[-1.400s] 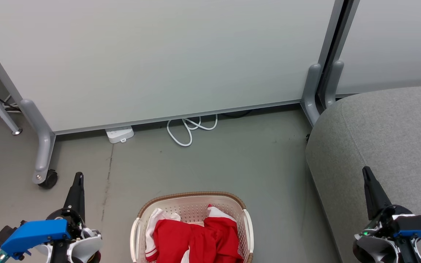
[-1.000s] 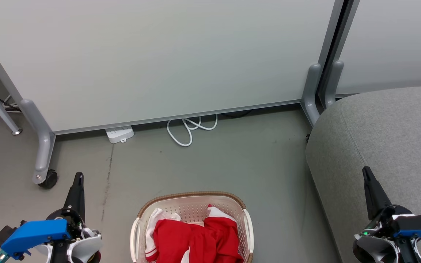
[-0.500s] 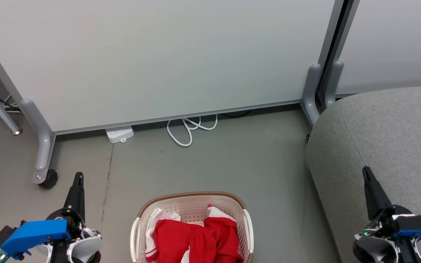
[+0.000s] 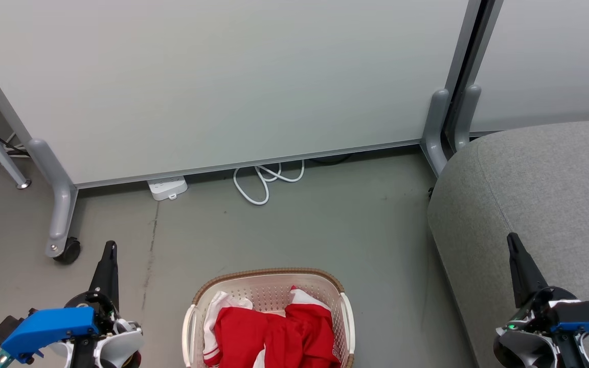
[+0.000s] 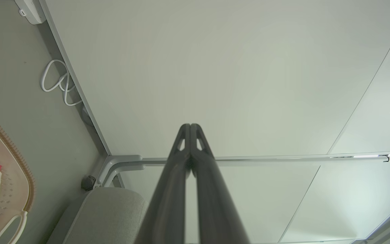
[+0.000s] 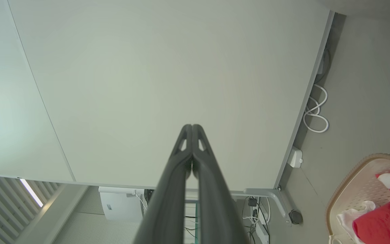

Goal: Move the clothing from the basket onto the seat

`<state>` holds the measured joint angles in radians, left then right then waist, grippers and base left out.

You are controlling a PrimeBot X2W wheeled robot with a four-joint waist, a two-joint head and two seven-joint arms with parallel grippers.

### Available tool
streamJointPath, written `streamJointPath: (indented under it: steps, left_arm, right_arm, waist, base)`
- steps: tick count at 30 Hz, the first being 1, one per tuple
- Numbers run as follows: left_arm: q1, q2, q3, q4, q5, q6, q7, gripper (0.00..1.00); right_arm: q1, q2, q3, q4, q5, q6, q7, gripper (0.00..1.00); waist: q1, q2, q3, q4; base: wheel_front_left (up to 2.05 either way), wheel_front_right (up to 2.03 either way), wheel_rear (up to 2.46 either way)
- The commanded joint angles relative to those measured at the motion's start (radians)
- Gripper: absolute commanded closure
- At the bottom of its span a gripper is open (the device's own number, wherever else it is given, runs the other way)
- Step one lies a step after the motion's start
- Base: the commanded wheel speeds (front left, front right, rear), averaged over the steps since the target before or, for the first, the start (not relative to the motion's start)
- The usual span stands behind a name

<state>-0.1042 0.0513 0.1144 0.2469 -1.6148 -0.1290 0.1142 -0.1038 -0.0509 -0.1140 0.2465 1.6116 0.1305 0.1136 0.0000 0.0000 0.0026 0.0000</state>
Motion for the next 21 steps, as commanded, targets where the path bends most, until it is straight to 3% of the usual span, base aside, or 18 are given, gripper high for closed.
streamJointPath:
  steps: [1, 21]
  left_arm:
    - [-0.011, -0.001, 0.001, -0.003, 0.005, -0.003, 0.003, 1.00]
    - [-0.011, -0.001, 0.001, -0.003, 0.005, -0.003, 0.003, 1.00]
  right_arm:
    - [-0.012, 0.002, -0.001, -0.002, 0.002, 0.000, 0.004, 1.00]
    - [-0.012, 0.002, -0.001, -0.002, 0.002, 0.000, 0.004, 1.00]
  waist:
    - [0.0000, 0.0000, 0.000, 0.000]
    - [0.0000, 0.0000, 0.000, 0.000]
  base:
    - [0.00, 0.00, 0.00]
    - [0.00, 0.00, 0.00]
